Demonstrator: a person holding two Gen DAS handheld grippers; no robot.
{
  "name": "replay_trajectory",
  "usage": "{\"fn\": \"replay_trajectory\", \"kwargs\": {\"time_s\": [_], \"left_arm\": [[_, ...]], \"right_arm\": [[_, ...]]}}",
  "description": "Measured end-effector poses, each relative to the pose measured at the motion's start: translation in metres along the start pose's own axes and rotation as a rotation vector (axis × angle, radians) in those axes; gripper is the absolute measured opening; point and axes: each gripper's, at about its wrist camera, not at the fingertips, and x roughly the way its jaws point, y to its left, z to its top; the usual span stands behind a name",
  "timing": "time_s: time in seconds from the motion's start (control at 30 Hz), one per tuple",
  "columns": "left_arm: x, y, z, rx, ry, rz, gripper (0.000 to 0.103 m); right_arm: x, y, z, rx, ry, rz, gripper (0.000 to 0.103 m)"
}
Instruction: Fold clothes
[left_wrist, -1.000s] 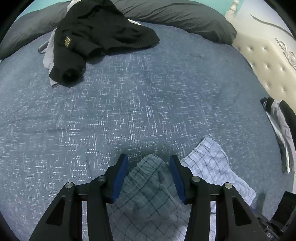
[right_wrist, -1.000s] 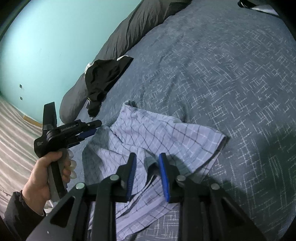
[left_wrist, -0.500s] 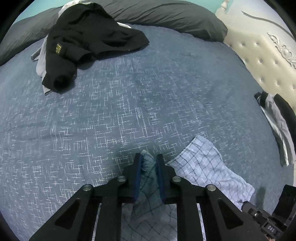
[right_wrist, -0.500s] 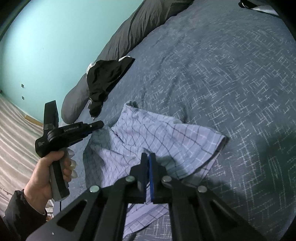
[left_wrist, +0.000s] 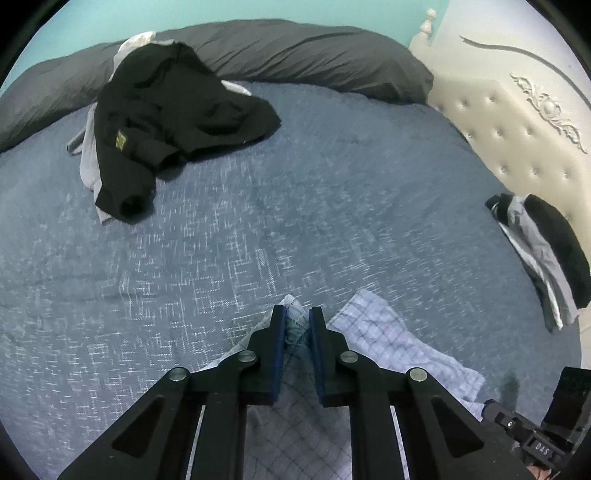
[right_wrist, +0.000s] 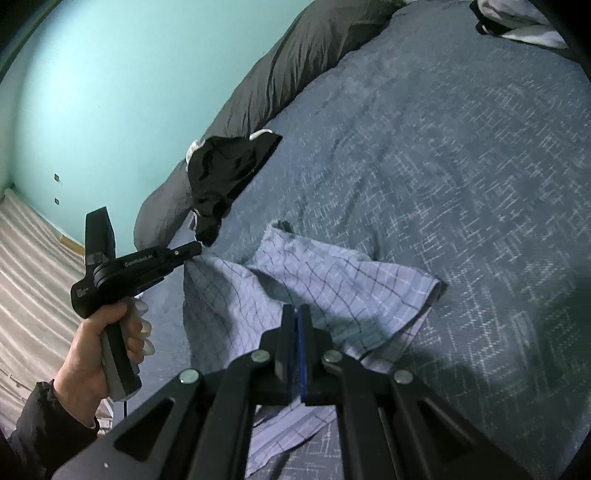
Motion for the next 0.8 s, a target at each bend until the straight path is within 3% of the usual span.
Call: {"fn": "replay_trajectory", "kwargs": {"time_s": [0.23,0.8], "left_arm": [[-0.007,-0.022,0.012,0.023,-0.008,-0.025,0.013],[0.050,-0.063,0.028,0.056,0.067,-0.022,0.013]], "right_arm": [[-0.025,-0.010,0.001,0.024,-0.062,-0.008,0.001],[-0.026,-0.050,0.007,0.105,-0.064,-0.060,0.001]]}}
